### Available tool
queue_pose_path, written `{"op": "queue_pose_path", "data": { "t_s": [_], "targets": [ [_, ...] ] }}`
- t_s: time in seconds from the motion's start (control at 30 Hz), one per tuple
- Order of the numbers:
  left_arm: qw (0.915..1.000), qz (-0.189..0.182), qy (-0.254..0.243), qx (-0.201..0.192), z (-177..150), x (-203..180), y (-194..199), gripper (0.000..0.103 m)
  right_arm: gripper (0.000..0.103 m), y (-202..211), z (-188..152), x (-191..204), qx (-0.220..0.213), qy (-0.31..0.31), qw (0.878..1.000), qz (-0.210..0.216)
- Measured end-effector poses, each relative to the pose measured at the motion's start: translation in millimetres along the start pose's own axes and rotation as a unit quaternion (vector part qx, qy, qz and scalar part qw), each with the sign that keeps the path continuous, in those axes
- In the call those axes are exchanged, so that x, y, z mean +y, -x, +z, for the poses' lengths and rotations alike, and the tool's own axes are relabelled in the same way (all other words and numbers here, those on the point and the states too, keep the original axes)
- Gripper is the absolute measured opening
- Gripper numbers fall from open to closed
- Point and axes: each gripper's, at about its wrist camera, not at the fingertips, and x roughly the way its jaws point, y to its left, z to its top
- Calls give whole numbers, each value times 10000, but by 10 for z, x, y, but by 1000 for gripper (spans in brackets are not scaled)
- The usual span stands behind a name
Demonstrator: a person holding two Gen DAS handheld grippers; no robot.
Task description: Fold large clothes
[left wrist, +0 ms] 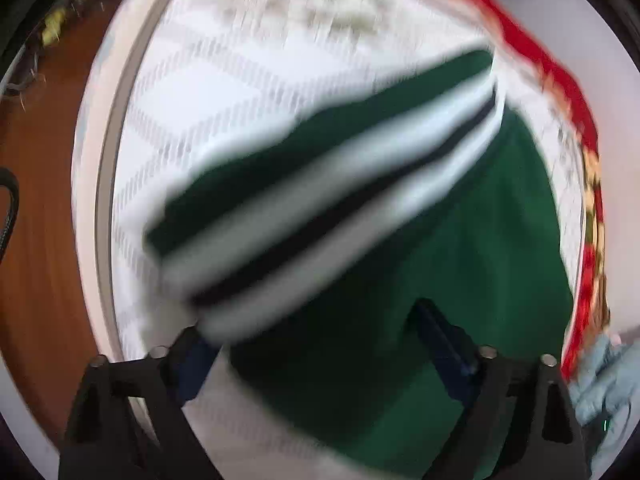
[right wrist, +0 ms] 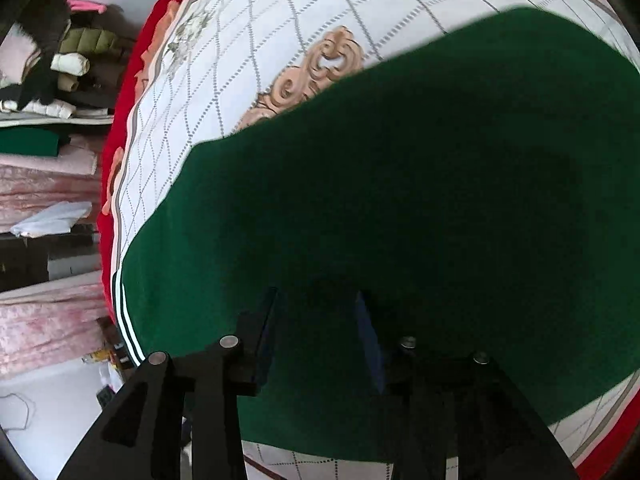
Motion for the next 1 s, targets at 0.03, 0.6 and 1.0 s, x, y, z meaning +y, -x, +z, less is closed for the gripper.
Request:
{"op": "queue_pose_path", "data": {
  "t_s": [0.03,0.6,1.0],
  "targets": [
    [9999,-10,51,-120,56,-35,3,71,41,-32,5,11,7,-74,10000,4],
    [9891,-1056,-966,-338,1066,-498,-138,59,41,-882,428,636,765,515,9872,-1302],
    [9841,-1301,-897,-814,984,-861,-237,23,48,-696,463,426,896,383,9948,-296]
  ]
}}
